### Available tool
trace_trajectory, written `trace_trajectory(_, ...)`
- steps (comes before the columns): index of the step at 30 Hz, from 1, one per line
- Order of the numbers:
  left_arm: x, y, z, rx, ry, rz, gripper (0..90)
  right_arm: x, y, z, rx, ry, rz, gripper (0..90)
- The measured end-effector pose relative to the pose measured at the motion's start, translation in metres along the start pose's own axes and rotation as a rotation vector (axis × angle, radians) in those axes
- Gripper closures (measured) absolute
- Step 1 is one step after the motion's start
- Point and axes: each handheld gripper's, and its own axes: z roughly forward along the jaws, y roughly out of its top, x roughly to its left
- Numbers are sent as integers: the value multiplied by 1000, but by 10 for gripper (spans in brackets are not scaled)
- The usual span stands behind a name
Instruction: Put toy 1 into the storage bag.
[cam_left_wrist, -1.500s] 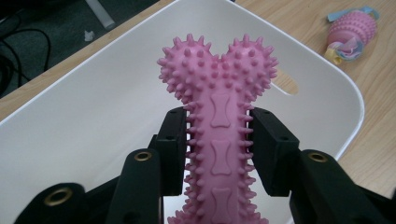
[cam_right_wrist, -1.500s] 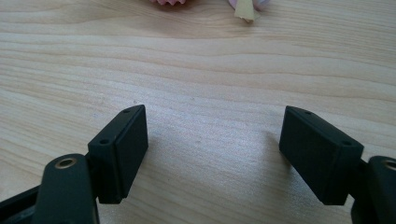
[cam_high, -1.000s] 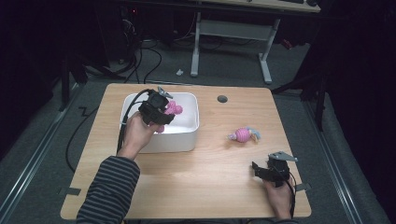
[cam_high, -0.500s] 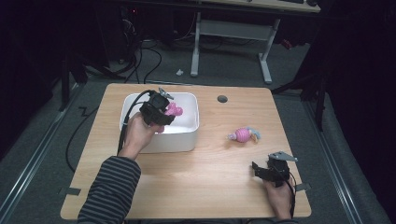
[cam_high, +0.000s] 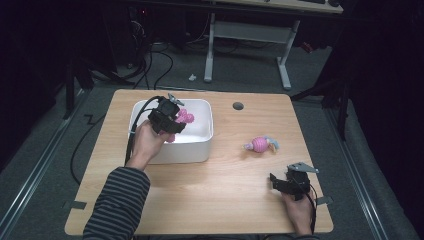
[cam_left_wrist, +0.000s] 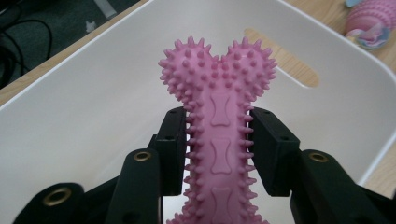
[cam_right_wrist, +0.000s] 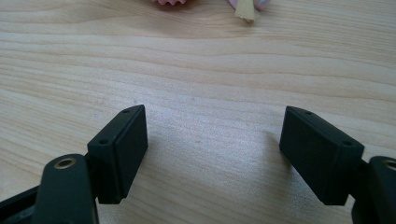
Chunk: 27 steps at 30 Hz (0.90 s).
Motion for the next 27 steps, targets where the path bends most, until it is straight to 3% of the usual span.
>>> trace_trajectory(9,1,-6,6,34,-28,-15,577,0,0,0,0,0,0,237)
trace_trajectory(11,1,-6,4,31,-38,-23,510,0,0,0,0,0,0,237)
trace_trajectory(17,3,-8,-9,-9,-28,-41,433,0,0,0,1,1,0,235)
trace_trajectory(20,4,-10,-20,-61,-28,-65,396,0,0,0,1,2,0,235)
trace_trajectory(27,0,-18,-42,-142,-23,-70,374,0,0,0,1,2,0,235)
